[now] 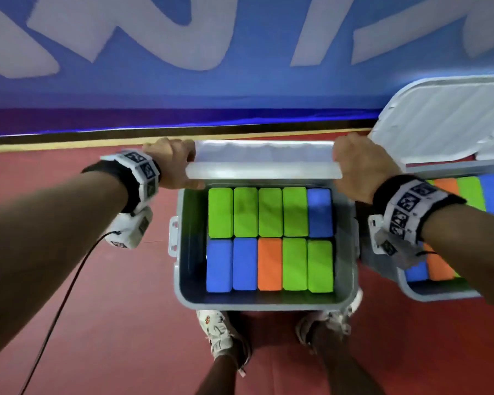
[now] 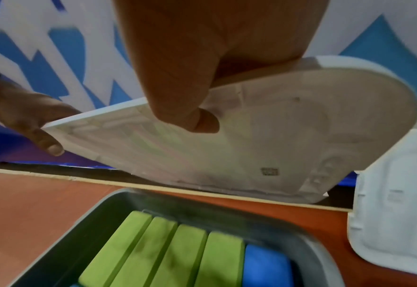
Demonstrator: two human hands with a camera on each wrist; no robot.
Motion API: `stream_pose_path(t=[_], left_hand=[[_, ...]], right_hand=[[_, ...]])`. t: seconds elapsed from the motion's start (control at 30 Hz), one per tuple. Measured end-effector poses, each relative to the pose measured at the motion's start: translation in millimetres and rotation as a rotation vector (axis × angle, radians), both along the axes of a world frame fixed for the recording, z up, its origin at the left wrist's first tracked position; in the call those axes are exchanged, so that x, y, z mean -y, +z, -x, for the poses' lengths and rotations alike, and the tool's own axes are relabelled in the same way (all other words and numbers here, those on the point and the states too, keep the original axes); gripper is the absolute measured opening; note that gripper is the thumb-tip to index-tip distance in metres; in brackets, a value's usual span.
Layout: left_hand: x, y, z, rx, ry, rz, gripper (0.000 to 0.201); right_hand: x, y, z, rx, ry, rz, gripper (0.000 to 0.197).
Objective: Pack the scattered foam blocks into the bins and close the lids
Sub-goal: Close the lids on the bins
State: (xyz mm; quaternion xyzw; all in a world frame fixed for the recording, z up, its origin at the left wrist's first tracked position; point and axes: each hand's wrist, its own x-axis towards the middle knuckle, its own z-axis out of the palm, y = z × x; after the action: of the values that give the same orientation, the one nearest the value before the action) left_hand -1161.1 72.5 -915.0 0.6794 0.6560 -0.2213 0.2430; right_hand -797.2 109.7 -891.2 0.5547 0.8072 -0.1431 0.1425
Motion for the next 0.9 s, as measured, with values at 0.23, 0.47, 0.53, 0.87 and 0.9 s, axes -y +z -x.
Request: stream_pose_path(t=[0.23,0.47,0.53,0.87,0.9], left_hand=[[97.1,-2.6,5.0,-0.054,-0.124,0.067,0.055],[212.9,-37.9,-26.3,-0.088,-0.179,-0.016,0.081],[244.8,-53.4,-33.6,-0.076,-0.200,-0.043,0.084],[303.1,-112.2,-49.8,0.093,-0.171,-0.103,0.065],[304.1,-114.8,-48.7,0.089,-0.164,-0.085,0.067]], right_hand=[[106.9,-10.9,5.5,0.231,0.101,0.044,0.054],[227.5,-74.6,-12.9,0.163,0.088,-0.067,0.044],[259.2,-86.6,-22.5,0.187,0.079,-0.055,0.043],[315.6,-130.8,-40.9,0.225,0.035,0.048,0.043],[314.6,-132.9,-39.5,0.237,0.044,0.071,0.043]])
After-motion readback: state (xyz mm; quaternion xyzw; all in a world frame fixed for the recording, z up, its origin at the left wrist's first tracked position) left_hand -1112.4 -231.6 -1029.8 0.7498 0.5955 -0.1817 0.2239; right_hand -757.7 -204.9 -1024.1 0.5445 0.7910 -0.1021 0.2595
